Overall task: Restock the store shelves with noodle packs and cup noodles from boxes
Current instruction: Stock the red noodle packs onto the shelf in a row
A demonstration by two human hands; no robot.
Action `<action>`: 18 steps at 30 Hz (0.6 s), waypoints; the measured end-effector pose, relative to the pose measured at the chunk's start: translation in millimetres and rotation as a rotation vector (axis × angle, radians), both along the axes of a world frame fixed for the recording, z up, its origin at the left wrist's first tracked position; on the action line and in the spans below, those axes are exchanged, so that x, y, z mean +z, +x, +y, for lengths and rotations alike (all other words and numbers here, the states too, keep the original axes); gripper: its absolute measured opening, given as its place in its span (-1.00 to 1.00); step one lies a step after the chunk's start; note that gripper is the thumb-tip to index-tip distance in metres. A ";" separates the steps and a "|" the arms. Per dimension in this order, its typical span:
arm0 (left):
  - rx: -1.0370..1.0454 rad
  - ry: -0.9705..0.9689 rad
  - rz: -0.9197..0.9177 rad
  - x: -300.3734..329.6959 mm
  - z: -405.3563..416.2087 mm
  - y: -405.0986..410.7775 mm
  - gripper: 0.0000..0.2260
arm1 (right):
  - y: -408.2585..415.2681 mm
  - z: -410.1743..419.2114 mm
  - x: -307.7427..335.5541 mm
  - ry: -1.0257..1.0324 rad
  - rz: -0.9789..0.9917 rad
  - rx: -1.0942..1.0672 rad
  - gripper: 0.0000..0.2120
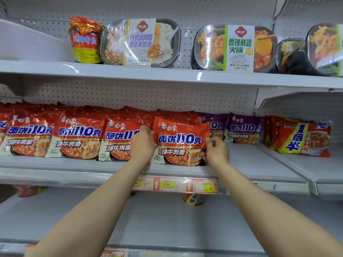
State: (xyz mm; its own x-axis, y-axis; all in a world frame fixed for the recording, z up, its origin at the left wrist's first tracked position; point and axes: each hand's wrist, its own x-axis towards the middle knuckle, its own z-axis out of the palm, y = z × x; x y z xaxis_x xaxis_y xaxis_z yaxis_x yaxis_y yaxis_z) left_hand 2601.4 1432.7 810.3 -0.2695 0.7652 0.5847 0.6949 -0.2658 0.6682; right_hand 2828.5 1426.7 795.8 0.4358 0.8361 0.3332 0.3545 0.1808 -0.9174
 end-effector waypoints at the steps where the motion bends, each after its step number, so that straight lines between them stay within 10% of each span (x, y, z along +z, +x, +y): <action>1: 0.008 -0.003 -0.005 -0.4 -1.6 0.5 -0.86 | -0.5 0.1 -0.1 -0.012 0.003 0.006 -0.81; 18: -0.016 -0.028 0.226 -35.3 -41.2 32.9 -0.62 | -44.2 -36.5 -14.9 0.068 -0.508 -0.054 -0.86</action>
State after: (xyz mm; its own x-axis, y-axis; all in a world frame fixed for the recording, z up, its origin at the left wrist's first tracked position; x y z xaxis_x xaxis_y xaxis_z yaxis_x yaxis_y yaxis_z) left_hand 2634.3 1391.5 775.1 -0.1220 0.7851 0.6072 0.8234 -0.2615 0.5036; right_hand 2784.3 1390.2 780.9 0.2468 0.7861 0.5667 0.7627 0.2031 -0.6140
